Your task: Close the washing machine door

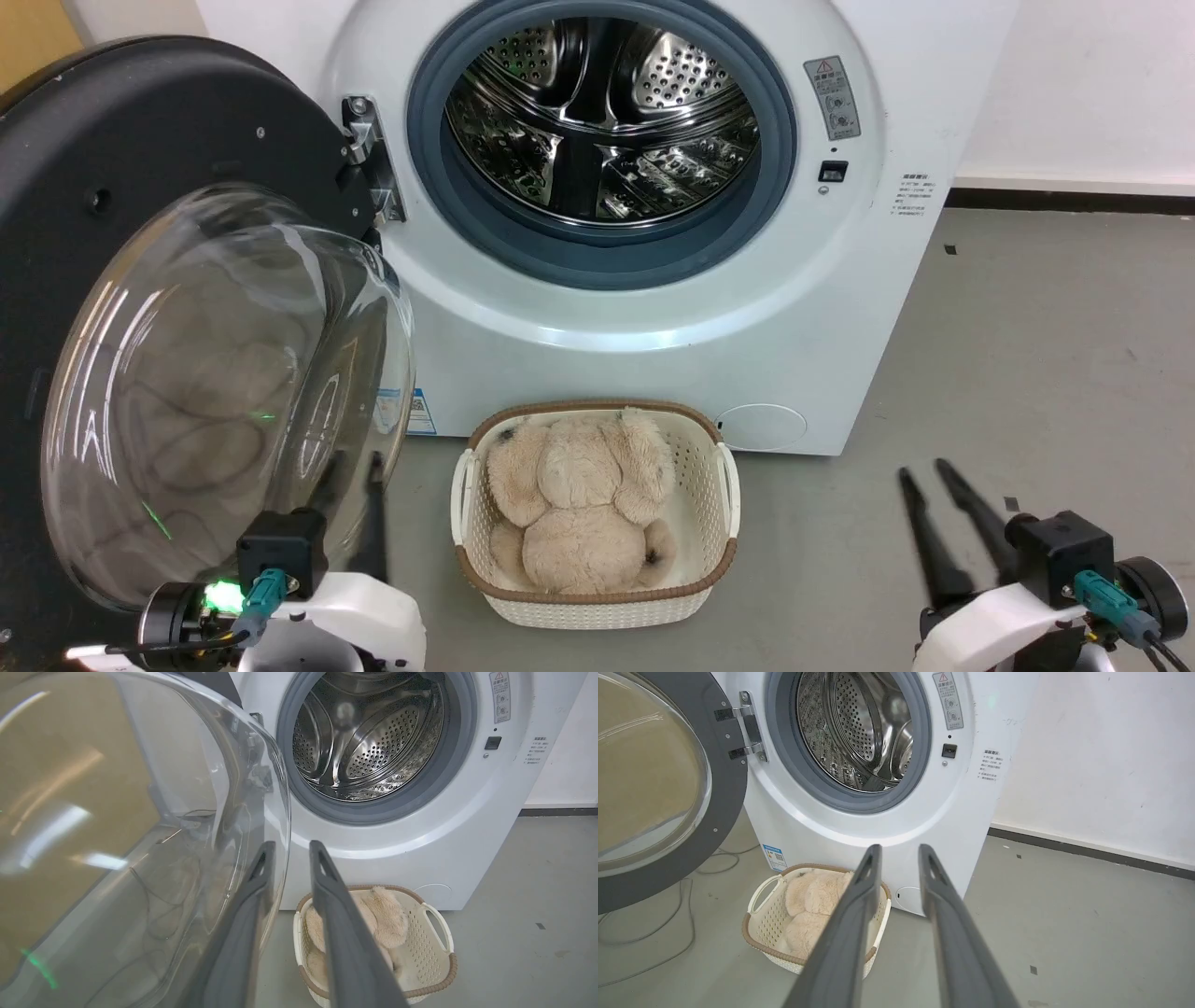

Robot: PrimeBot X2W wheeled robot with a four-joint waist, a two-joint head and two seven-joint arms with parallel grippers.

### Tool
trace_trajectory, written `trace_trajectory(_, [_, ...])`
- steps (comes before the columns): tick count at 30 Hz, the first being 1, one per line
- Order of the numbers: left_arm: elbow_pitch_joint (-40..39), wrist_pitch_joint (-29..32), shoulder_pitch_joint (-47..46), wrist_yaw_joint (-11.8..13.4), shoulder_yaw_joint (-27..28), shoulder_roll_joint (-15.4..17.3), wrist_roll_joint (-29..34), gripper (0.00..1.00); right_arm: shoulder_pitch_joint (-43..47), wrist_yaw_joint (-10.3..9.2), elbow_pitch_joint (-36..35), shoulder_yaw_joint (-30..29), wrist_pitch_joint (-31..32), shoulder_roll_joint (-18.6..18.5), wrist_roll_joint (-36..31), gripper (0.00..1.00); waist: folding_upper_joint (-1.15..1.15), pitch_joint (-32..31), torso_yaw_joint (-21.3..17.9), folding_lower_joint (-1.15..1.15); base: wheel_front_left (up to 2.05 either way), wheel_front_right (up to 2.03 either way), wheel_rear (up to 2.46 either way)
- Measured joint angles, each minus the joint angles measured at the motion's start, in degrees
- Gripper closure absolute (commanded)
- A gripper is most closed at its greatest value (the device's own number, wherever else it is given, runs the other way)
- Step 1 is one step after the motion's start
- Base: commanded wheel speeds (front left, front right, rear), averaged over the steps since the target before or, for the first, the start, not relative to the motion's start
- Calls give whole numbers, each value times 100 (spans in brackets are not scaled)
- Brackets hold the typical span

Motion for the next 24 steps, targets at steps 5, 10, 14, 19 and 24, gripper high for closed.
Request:
trace_trajectory(5, [2, -24, 0, 56, -24, 0, 0, 0, 0, 0, 0, -26, -32, 0, 18, 0, 0, 7, 2, 0, 0, 0, 0])
trace_trajectory(10, [2, -80, 0, 127, -64, 0, 0, 100, 0, 0, -3, -65, -68, 0, 71, 0, 0, 13, 6, 0, 0, 0, 0])
trace_trajectory(14, [0, -132, 0, 160, -89, 0, 0, 100, 0, 0, -7, -99, -118, 0, 122, 0, 0, 20, 21, 0, 0, 0, 0])
trace_trajectory(19, [-41, -186, -16, 194, -102, 1, -32, 100, 1, 0, -20, -146, -189, 0, 164, 0, 0, 37, 70, 0, 0, 0, 0])
trace_trajectory(24, [-177, -248, -122, 190, -90, 1, -58, 100, 1, 0, -35, -186, -246, 0, 202, 0, 0, 68, 154, 0, 0, 0, 0])
